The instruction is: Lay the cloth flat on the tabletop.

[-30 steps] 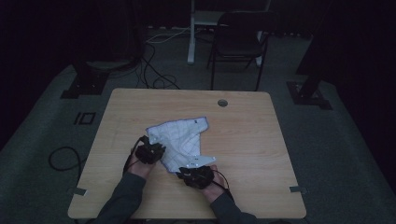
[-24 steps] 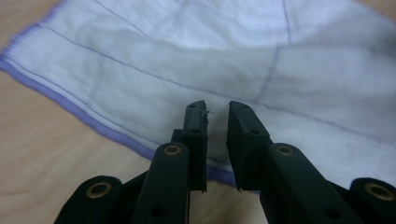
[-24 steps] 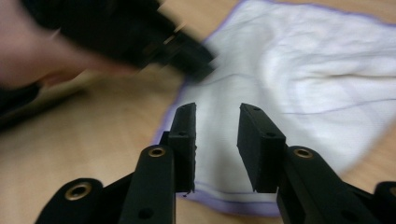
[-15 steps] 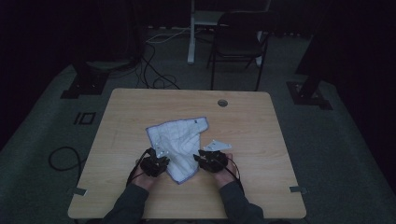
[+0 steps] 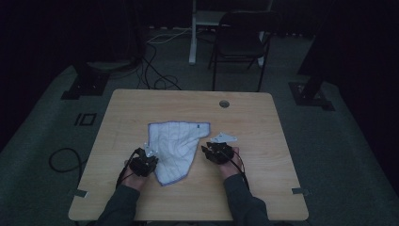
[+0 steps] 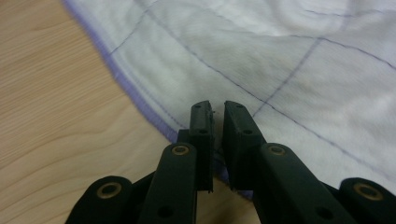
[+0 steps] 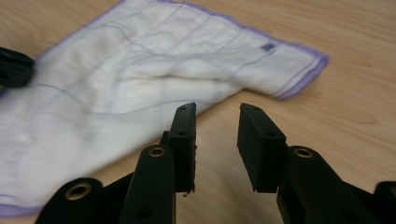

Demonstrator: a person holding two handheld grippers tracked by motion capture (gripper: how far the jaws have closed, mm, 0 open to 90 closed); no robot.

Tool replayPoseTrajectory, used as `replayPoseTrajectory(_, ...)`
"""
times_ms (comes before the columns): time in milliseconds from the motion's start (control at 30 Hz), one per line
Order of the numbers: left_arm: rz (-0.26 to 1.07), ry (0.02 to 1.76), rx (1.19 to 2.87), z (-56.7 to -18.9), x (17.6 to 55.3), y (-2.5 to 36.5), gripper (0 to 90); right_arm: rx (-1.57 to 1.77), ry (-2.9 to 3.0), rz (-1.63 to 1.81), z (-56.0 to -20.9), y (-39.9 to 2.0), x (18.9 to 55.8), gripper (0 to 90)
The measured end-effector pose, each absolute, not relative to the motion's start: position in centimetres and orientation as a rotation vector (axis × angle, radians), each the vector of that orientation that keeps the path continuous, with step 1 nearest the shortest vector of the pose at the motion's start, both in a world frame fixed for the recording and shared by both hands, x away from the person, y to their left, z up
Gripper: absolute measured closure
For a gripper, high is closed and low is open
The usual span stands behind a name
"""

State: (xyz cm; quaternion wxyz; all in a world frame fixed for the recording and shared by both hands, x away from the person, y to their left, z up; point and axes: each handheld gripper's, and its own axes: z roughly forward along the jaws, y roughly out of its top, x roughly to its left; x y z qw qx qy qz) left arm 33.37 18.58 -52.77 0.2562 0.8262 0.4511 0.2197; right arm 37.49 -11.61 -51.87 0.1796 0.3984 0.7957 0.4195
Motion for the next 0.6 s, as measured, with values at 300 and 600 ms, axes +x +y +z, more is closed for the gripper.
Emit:
replayPoseTrajectory(300, 0.624, 1.224, 2.212, -51.7, 32.6, 18.7, 75.9, 1.126, 2.258, 1.094, -52.9, -11.9, 39.8, 61.0)
replayPoseTrajectory(600, 0.554, 1.029, 2.224, -50.5, 32.0, 14.0, 68.1, 1.148, 2.304, 1.041, -53.6, -11.5, 42.1, 49.6)
